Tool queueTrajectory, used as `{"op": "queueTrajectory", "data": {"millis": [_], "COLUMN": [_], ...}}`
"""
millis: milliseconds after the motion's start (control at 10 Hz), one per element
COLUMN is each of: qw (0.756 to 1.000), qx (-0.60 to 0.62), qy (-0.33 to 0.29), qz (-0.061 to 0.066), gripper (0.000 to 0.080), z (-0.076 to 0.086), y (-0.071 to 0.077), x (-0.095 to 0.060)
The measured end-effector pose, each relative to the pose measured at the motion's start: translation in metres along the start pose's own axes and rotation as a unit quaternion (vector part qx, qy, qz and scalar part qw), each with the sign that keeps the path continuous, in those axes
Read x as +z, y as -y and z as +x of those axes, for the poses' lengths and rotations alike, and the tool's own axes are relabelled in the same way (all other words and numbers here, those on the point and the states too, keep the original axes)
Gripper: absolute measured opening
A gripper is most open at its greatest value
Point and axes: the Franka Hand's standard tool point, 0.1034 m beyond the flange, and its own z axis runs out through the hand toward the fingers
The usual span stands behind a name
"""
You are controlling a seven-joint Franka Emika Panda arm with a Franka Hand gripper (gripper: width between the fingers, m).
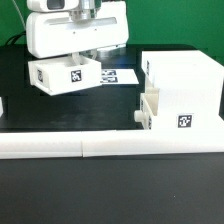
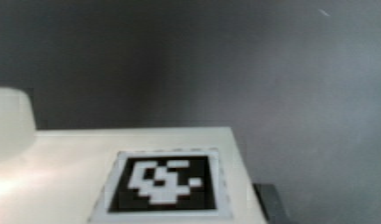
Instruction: Assemble drawer
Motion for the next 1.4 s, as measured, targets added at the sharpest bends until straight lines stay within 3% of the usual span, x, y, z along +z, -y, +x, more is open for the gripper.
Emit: {"op": "queueTrajectory", "data": {"millis": [300, 800, 1000, 1200, 1400], "qw": [0.991, 0.955, 0.927, 0.925, 0.926], "qx": [-0.137, -0.297, -0.374, -0.378, -0.376], "qy": [0.006, 0.015, 0.027, 0.032, 0.032], "qz": [-0.004, -0.005, -0.002, 0.004, 0.006], "gripper": [0.0042, 0.0042, 0.0042, 0.0042, 0.0042], "z": [0.025, 0.022, 0.036, 0.047, 0.045], "y": [-0.017, -0.019, -0.026, -0.031, -0.031], "x": [0.002, 0.004, 0.0, -0.002, 0.0]}}
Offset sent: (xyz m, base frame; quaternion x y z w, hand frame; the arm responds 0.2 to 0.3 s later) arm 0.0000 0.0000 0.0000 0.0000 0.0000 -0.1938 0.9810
